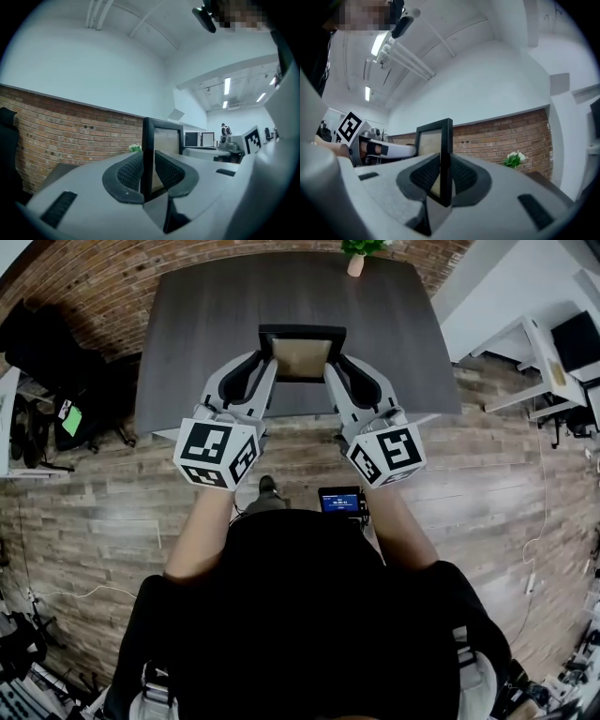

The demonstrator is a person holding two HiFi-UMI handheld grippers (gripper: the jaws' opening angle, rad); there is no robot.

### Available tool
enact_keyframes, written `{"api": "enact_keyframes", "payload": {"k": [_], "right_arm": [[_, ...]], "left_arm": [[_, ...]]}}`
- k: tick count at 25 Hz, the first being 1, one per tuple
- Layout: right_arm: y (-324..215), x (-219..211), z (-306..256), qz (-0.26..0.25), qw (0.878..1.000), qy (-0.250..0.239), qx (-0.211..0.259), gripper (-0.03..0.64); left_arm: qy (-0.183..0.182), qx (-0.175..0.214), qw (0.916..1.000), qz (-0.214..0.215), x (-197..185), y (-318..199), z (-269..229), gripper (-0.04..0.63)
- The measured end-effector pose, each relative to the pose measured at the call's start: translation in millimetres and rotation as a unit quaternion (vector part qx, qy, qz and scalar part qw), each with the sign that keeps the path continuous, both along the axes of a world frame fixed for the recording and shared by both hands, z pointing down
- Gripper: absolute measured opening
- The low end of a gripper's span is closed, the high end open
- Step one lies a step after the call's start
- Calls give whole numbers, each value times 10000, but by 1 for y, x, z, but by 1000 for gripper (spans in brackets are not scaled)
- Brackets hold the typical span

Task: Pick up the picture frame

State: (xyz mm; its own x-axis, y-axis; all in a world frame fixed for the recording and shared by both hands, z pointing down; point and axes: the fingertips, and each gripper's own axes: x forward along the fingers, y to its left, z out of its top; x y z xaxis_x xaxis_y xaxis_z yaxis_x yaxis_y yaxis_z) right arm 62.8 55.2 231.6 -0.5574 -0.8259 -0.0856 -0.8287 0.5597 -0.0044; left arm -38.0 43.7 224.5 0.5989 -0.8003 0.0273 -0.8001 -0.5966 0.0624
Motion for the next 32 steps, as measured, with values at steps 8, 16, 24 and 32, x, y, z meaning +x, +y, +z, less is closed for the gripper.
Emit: {"api": "enact_keyframes", "payload": {"k": [8,16,24,32], "right_arm": [[59,47,20,-143,9993,-316,-171,74],[95,51,54,-133,9980,-429,-449,74],[100,26,48,-28,9991,-173,-399,73],[92,-18,37,-58,9992,-111,-386,72]], "left_arm": [[-113,-103,9998,-150,46,68,16,71],[-260,-354,9988,-230,51,106,45,71],[-28,-229,9997,-59,25,110,43,71],[118,-276,9995,-41,-19,106,39,71]]}}
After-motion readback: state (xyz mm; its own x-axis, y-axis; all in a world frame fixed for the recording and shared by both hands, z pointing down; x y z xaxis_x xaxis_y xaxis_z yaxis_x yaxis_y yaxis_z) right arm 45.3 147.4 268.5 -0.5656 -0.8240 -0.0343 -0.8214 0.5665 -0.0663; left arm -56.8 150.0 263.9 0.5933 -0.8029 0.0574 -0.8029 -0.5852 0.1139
